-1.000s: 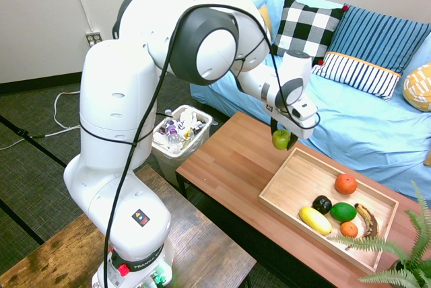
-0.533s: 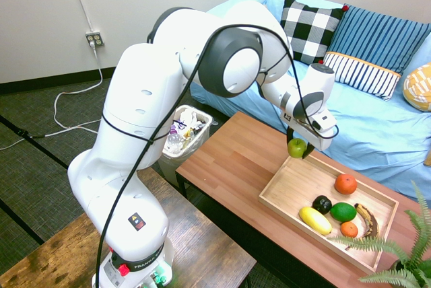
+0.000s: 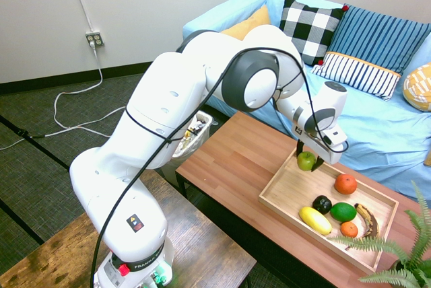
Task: Put the apple in the tray
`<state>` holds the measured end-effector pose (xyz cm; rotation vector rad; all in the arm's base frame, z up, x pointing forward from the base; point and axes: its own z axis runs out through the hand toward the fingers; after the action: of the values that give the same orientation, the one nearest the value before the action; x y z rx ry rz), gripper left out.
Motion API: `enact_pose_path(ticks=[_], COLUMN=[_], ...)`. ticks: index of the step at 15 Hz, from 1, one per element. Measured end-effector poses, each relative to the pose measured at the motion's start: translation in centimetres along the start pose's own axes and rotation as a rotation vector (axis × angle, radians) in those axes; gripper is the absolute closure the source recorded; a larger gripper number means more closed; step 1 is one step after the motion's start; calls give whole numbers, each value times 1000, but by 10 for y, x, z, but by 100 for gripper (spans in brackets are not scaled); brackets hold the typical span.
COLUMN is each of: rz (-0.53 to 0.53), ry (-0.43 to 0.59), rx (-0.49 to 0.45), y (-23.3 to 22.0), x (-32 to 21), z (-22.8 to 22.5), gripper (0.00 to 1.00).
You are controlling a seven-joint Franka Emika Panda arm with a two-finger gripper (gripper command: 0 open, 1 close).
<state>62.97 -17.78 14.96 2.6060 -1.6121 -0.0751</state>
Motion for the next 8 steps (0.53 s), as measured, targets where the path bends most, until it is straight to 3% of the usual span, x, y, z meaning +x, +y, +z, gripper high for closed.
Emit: enact_pose_path(ticks=[8], rz=[2], ry=[-49], rx=[-4], y=[4], x=[4], z=[27], gripper=[100])
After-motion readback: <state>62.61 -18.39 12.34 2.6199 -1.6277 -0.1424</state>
